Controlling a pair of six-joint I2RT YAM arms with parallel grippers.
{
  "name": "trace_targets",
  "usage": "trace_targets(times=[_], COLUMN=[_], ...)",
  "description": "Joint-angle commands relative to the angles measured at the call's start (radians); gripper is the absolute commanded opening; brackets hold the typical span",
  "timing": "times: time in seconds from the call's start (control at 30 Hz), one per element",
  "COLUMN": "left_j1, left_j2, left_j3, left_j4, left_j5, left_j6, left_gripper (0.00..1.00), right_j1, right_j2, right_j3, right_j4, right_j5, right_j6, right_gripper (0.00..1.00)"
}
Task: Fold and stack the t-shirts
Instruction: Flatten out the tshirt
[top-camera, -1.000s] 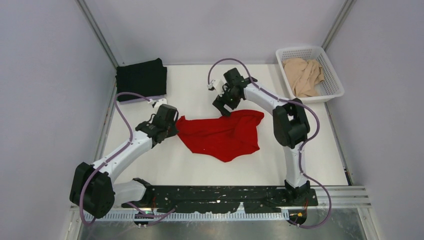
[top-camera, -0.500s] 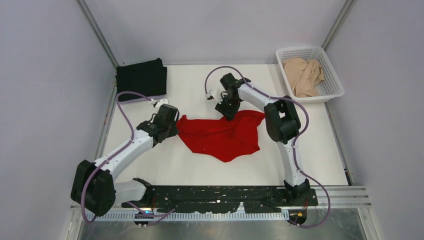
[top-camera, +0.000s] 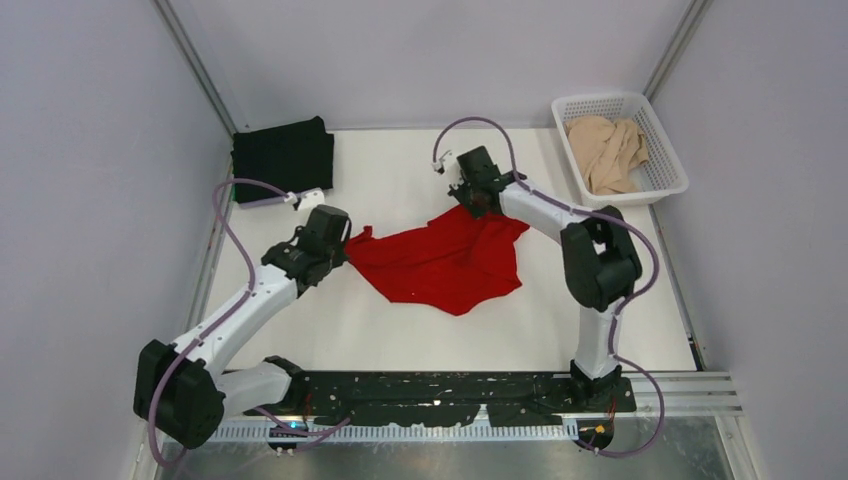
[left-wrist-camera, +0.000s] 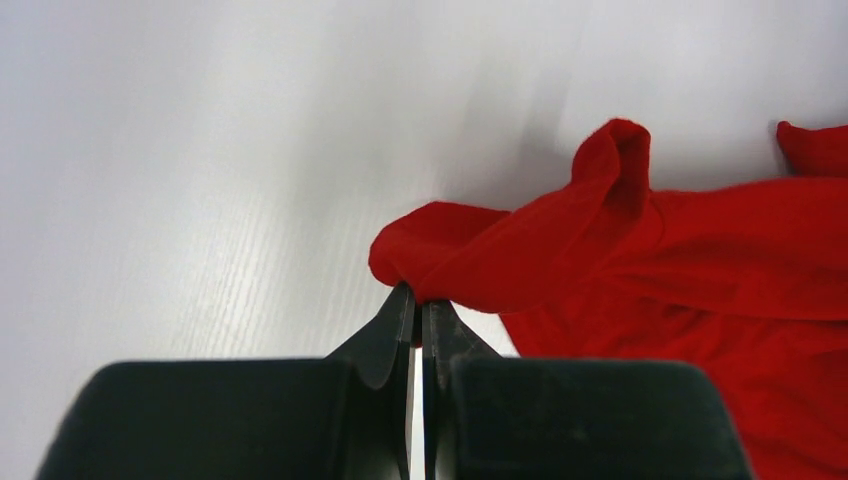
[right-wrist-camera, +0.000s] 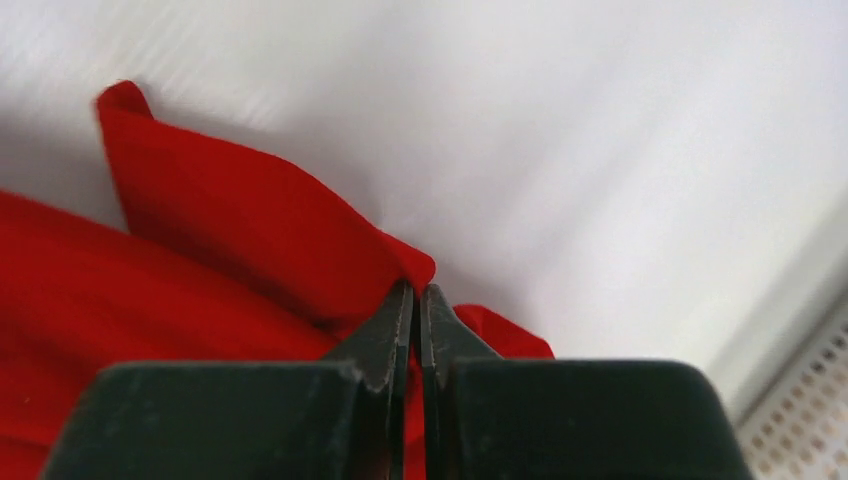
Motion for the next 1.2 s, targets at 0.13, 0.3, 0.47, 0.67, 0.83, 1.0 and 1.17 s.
trace_targets(times=[0.13, 0.3, 0.47, 0.67, 0.83, 1.0, 1.17], left_j1=[0.004, 0.005, 0.005, 0.005, 0.005, 0.004, 0.004], left_j2=[-0.212, -0.322, -0.455, -0.594, -0.666, -0.708, -0.687], left_j3=[0.07, 0.142, 0.239, 0.398, 0.532, 0.6, 0.574], left_j4=[0.007, -0.022, -0.007, 0.006, -0.017, -0.024, -0.013], left_j5=[-0.107, -0.194, -0.23, -0.214, -0.219, -0.259, -0.371], left_j6=[0.037, 0.072, 0.128, 0.222, 0.279, 0.317, 0.325], left_gripper=[0.0, 0.0, 0.0, 0.0, 0.0, 0.0, 0.0], right_j1=[-0.025, -0.028, -0.028, -0.028, -0.028, -0.028, -0.028], right_j2=[-0.507, -0.711, -0.971, -1.233, -1.413, -1.497, -1.508], right_j3=[-0.386, -0.466, -0.478, -0.428, -0.388, -0.317, -0.293], right_j4=[0.64, 0.699, 0.674, 0.542, 0.48, 0.38, 0.285], right_j5=[0.316, 0.398, 0.4, 0.291, 0.176, 0.133, 0.136], right_j6=[0.25, 0.272, 0.27, 0.297, 0.332, 0.368, 0.387], right_gripper=[0.05, 0.05, 0.05, 0.05, 0.05, 0.05, 0.05])
